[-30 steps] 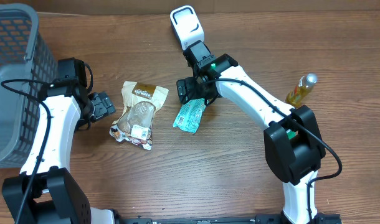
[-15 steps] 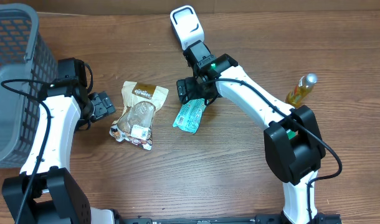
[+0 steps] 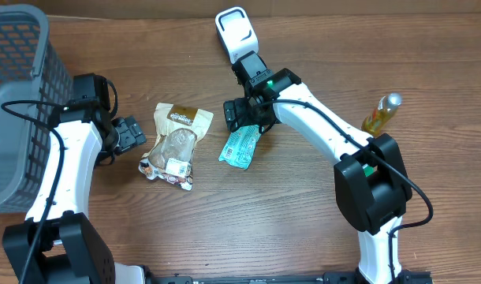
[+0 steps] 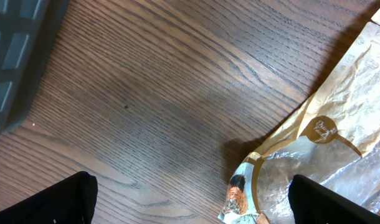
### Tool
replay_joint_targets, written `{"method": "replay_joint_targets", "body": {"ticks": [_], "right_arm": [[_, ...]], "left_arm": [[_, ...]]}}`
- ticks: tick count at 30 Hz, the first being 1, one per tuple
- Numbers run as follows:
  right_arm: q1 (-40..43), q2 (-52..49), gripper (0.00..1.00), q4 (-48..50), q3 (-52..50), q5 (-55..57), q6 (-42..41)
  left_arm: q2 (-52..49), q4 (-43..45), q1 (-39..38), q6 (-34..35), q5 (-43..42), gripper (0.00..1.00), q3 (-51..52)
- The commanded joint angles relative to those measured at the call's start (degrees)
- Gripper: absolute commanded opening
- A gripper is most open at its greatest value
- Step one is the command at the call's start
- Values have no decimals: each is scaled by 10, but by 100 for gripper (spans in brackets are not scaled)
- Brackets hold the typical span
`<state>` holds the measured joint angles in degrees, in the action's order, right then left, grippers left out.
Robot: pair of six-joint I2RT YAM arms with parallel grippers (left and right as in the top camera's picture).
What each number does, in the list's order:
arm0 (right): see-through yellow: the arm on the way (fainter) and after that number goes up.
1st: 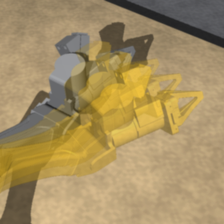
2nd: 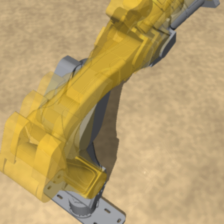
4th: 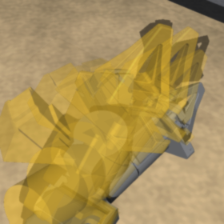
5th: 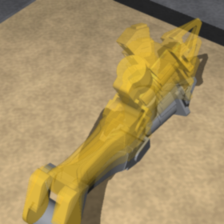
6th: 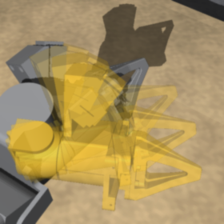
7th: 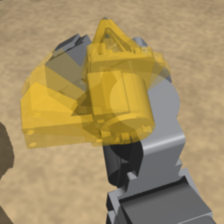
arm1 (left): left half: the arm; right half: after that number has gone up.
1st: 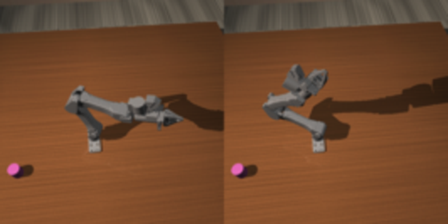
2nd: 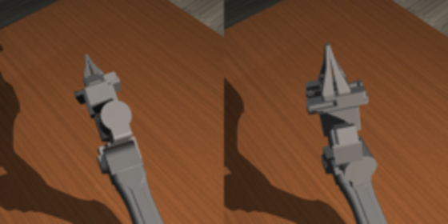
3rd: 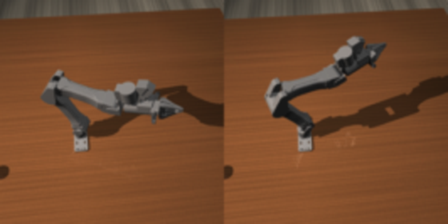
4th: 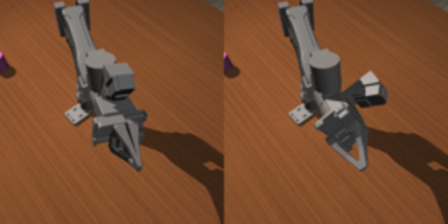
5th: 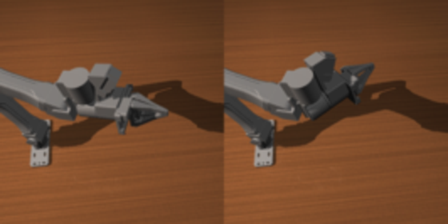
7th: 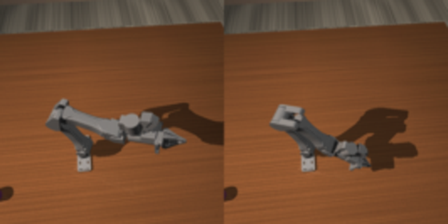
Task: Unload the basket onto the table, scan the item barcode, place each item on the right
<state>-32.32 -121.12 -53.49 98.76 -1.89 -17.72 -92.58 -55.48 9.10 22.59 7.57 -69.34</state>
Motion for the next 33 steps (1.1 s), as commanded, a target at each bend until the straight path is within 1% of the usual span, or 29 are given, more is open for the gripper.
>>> {"method": "replay_joint_targets", "body": {"ticks": [1, 13, 19, 24, 25, 27, 28, 30, 31, 33], "right_arm": [[2, 15, 100, 3, -2, 8, 2], [2, 15, 100, 3, -2, 8, 2], [3, 15, 100, 43, -2, 13, 2], [17, 15, 99, 33, -2, 32, 3], [25, 15, 96, 27, -2, 31, 7], [36, 14, 86, 15, -2, 31, 35], [42, 14, 83, 8, -2, 27, 51], [58, 14, 78, -3, -2, -15, 98], [67, 14, 73, -10, -2, -47, 123], [82, 14, 65, -16, -5, -85, 146]], "left_arm": [[10, 0, 3, 8, 3, 99, 1], [10, 0, 3, 7, 3, 100, 1], [10, 0, 3, 7, 3, 100, 1], [10, 0, 3, 7, 3, 100, 1], [10, 0, 3, 8, 3, 100, 1], [10, 0, 3, 7, 3, 100, 1], [10, 0, 3, 7, 3, 99, 1], [10, 0, 3, 7, 3, 100, 1], [10, 0, 3, 7, 3, 100, 1], [10, 0, 3, 7, 3, 100, 1]]}}
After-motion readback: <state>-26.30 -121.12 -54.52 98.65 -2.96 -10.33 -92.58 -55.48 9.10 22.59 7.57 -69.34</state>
